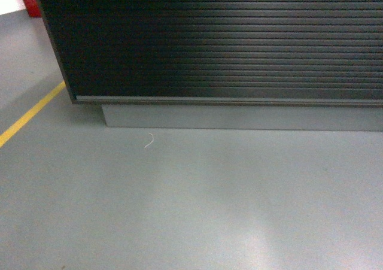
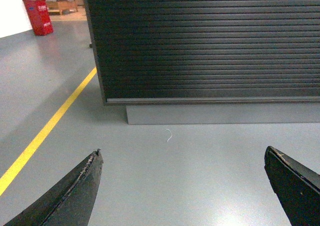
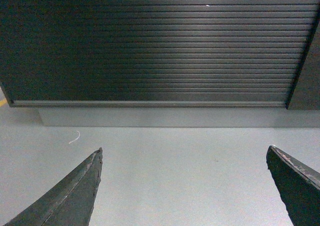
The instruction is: Place dark red mango on scale at checkout
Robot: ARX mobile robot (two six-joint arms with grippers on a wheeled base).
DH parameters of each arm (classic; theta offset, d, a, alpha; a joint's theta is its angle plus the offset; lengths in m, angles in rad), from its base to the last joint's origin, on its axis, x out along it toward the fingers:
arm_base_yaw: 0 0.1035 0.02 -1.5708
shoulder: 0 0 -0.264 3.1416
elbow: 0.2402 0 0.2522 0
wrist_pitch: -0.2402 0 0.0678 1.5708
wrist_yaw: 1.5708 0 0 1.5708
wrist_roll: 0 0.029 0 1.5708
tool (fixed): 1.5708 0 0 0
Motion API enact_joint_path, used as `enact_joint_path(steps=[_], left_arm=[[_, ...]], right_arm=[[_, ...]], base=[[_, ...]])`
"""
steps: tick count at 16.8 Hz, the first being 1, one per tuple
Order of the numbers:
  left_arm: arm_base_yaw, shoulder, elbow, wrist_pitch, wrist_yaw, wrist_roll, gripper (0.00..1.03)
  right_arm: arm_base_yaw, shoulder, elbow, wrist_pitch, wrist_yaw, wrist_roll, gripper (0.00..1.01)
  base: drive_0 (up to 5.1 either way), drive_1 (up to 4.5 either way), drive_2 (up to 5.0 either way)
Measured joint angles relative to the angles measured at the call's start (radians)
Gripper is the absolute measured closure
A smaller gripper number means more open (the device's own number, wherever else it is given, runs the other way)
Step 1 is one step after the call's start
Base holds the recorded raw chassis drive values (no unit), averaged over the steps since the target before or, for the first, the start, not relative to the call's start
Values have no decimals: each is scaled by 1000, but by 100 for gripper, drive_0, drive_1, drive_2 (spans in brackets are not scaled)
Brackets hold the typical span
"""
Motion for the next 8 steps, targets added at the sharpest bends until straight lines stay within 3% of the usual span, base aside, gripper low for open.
enact_joint_path(steps=[8], left_arm=[[0, 0, 0, 0, 0, 0, 5]], right_arm=[[0, 0, 0, 0, 0, 0, 3]], base=[[-1, 181, -183]])
